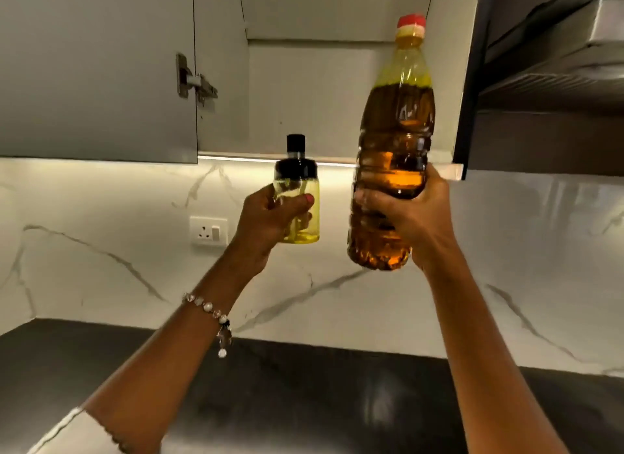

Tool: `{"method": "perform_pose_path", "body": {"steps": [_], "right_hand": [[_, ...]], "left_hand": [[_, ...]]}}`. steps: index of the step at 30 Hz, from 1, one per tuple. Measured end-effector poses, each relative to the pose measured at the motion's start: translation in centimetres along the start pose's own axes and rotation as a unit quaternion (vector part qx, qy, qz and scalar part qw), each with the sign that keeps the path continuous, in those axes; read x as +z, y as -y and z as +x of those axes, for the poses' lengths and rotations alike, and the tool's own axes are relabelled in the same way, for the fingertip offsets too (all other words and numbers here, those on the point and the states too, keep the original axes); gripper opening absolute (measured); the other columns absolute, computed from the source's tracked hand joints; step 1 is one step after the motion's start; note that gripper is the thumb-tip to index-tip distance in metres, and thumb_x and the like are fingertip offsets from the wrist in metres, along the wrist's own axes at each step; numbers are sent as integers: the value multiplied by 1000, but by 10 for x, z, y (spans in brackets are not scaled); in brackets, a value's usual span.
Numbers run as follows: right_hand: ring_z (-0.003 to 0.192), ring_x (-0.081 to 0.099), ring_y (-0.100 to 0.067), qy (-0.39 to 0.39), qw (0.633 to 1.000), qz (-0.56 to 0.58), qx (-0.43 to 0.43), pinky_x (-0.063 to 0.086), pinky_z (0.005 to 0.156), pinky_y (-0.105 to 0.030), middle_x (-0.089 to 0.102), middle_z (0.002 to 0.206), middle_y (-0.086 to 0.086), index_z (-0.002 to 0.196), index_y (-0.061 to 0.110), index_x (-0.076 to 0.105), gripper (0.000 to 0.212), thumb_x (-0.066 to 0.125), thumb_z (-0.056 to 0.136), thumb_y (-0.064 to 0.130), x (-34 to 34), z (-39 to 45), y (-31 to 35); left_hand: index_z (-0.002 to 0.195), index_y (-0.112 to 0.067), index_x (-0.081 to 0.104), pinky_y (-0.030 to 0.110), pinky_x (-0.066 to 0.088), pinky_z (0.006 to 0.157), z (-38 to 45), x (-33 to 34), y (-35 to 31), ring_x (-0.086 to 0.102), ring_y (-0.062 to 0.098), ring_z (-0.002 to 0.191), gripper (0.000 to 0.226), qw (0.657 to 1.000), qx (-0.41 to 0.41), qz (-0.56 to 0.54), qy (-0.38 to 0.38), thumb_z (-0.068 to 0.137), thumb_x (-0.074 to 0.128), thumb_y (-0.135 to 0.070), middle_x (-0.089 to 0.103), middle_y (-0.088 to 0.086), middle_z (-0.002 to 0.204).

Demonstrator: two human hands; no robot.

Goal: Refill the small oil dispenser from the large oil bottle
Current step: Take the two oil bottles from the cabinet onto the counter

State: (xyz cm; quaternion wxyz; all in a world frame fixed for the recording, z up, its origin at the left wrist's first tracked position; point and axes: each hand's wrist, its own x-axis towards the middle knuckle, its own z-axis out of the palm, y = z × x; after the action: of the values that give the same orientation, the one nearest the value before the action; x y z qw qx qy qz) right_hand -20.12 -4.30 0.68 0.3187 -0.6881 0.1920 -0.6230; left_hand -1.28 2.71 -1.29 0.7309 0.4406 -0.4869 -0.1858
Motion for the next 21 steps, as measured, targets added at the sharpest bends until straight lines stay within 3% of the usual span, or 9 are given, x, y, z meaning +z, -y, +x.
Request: {"method": "perform_pose_path", "body": {"steps": [4,7,11,16,21], "right_hand": [[100,66,-19,-3,1000,-12,26,56,88,-45,66,113,-1,128,17,50,81,88,57,31,-7,-70,-41],[100,66,-17,-2,998,-24,59,56,87,-39,66,111,0,125,16,50,86,88,51,37,-12,-121,-69],[102,64,-8,17,994,-30,108,54,86,-26,65,112,1,126,14,48,80,90,58,18,-19,-184,-105],[107,60,-3,15,981,-36,190,49,89,-23,62,115,6,126,20,46,81,91,59,14,-16,-247,-142],[107,59,-9,13,965,-74,250,48,91,-29,60,115,4,127,20,44,85,91,57,16,-6,-278,-181]], "left_hand": [[106,-11,68,26,58,65,-60,-5,46,72,19,81,31,997,-68,41,7,77,78,-13,74,6,92],[107,-11,68,32,58,73,-109,-8,82,71,18,85,42,992,-120,27,22,68,84,-11,74,5,94],[109,-8,66,23,55,70,-166,-10,120,70,13,81,42,985,-168,22,38,70,80,0,73,8,94],[111,-12,66,30,58,78,-213,-20,170,70,19,88,51,972,-217,64,64,65,84,0,73,8,97],[108,-14,66,23,55,73,-228,-31,214,70,13,87,54,959,-256,112,42,60,88,-3,73,2,96]]}}
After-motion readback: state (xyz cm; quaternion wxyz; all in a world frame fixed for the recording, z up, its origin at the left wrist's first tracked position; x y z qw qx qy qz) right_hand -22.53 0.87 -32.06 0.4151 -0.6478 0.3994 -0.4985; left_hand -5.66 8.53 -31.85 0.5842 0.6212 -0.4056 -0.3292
